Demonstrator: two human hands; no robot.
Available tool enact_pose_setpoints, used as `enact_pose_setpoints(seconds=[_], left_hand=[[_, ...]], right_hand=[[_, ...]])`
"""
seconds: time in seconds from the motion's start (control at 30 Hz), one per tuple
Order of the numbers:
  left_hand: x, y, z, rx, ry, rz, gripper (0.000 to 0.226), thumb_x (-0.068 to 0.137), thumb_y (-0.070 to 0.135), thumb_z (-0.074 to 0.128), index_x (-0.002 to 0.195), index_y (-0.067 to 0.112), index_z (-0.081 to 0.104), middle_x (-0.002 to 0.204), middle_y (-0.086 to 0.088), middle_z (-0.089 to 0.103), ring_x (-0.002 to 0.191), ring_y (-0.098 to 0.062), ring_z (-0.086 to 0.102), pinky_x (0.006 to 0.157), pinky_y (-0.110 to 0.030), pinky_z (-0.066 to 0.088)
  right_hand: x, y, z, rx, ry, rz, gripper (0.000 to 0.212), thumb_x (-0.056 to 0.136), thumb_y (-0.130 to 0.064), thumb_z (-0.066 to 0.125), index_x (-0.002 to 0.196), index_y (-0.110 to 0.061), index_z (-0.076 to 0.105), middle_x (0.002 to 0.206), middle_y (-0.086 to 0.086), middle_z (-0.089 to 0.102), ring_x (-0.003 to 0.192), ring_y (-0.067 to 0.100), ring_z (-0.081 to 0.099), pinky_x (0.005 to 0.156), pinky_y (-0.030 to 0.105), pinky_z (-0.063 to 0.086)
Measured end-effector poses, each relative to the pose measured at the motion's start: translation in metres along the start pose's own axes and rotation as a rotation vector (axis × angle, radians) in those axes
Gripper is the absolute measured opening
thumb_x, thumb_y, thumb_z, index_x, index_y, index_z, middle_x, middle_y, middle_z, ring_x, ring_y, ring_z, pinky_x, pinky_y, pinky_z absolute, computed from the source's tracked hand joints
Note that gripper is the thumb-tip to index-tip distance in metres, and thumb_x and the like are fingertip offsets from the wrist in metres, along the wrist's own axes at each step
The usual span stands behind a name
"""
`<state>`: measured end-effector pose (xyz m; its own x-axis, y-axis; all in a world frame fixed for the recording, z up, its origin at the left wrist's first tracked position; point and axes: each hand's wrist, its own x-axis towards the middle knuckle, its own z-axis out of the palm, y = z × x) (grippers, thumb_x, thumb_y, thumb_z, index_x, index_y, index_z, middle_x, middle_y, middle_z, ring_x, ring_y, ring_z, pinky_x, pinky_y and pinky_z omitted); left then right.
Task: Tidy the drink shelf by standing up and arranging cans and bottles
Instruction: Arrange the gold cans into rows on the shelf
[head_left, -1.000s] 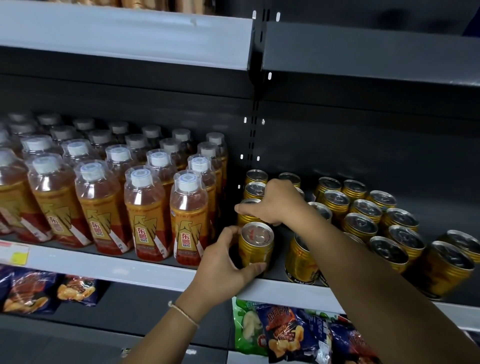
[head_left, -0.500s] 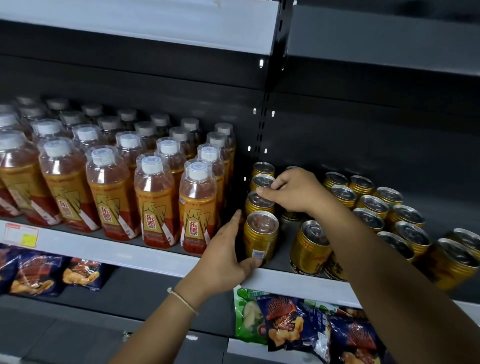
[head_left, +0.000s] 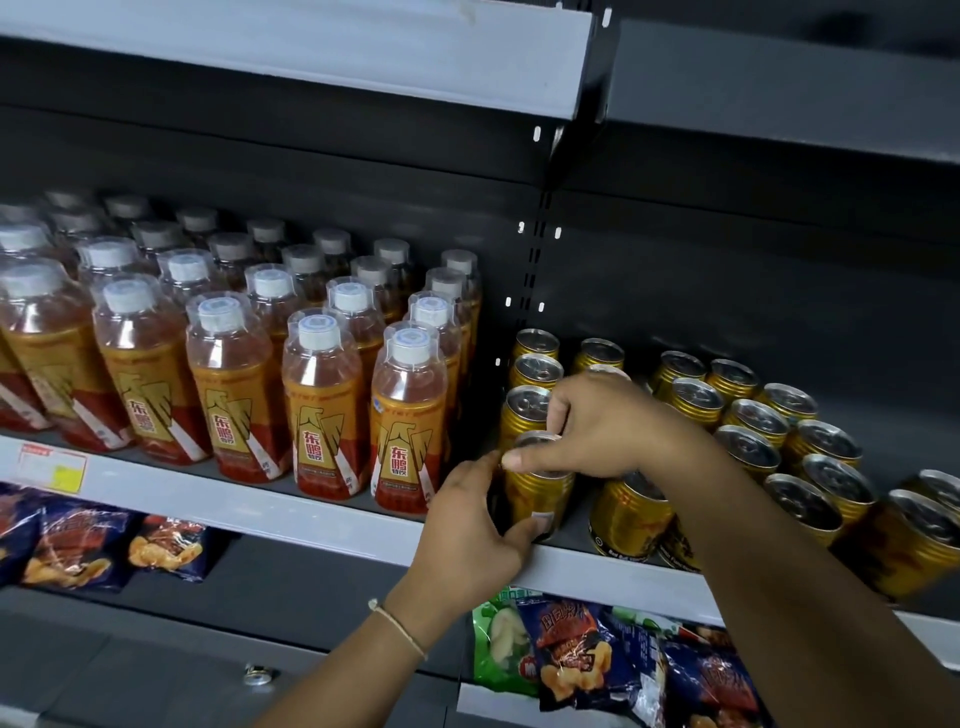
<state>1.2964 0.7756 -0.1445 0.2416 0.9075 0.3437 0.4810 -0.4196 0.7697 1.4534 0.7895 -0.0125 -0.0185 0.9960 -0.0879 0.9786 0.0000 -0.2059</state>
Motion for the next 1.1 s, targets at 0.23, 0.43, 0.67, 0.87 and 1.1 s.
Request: enact_pose_setpoints(seconds=[0.23, 0.43, 0.67, 0.87, 1.1], left_hand=[[0.002, -0.007, -0.006, -0.014, -0.031, 0.026, 0.092, 0.069, 0.041, 0.085, 0.146, 0.018, 0.041, 0.127, 0.014, 0.044, 0.115, 0.005, 0.037, 0.093, 0.008, 0.017], [0.006, -0.014, -0.015, -0.086, -0.17, -0.006, 0.084, 0.077, 0.026, 0.081, 0.149, 0.026, 0.036, 0.143, 0.012, 0.046, 0.131, -0.005, 0.044, 0.109, -0.021, 0.038], [0.01, -0.007, -0.009, -0.137, -0.142, 0.003, 0.086, 0.069, 0.045, 0.084, 0.143, 0.026, 0.045, 0.132, 0.016, 0.057, 0.121, 0.003, 0.051, 0.1, -0.011, 0.041], [0.009, 0.0, -0.001, -0.139, -0.059, -0.015, 0.078, 0.067, 0.049, 0.083, 0.134, 0.027, 0.05, 0.119, 0.015, 0.064, 0.109, -0.002, 0.059, 0.095, -0.025, 0.051], [0.012, 0.0, 0.002, -0.059, 0.002, -0.017, 0.076, 0.069, 0.045, 0.082, 0.134, 0.029, 0.047, 0.123, 0.012, 0.062, 0.112, -0.005, 0.056, 0.097, -0.024, 0.047]], right_hand=[[-0.01, -0.002, 0.004, 0.176, 0.026, -0.035, 0.049, 0.054, -0.05, 0.093, 0.087, -0.029, 0.063, 0.093, -0.007, 0.062, 0.082, 0.013, 0.061, 0.067, 0.039, 0.057], [-0.008, 0.018, 0.003, 0.312, -0.051, -0.06, 0.051, 0.059, -0.027, 0.098, 0.095, -0.037, 0.063, 0.107, -0.018, 0.063, 0.098, 0.002, 0.062, 0.074, 0.027, 0.057], [-0.01, 0.016, 0.007, 0.324, -0.025, -0.14, 0.049, 0.062, -0.026, 0.097, 0.095, -0.039, 0.064, 0.102, -0.018, 0.064, 0.093, 0.0, 0.064, 0.067, 0.018, 0.054], [-0.018, 0.013, 0.013, 0.326, 0.057, -0.124, 0.053, 0.06, -0.035, 0.096, 0.101, -0.035, 0.063, 0.104, -0.014, 0.066, 0.091, 0.003, 0.066, 0.078, 0.031, 0.061], [-0.03, 0.032, 0.02, 0.373, 0.186, -0.126, 0.045, 0.064, -0.043, 0.092, 0.101, -0.036, 0.068, 0.1, -0.021, 0.068, 0.094, -0.007, 0.063, 0.081, 0.026, 0.059]])
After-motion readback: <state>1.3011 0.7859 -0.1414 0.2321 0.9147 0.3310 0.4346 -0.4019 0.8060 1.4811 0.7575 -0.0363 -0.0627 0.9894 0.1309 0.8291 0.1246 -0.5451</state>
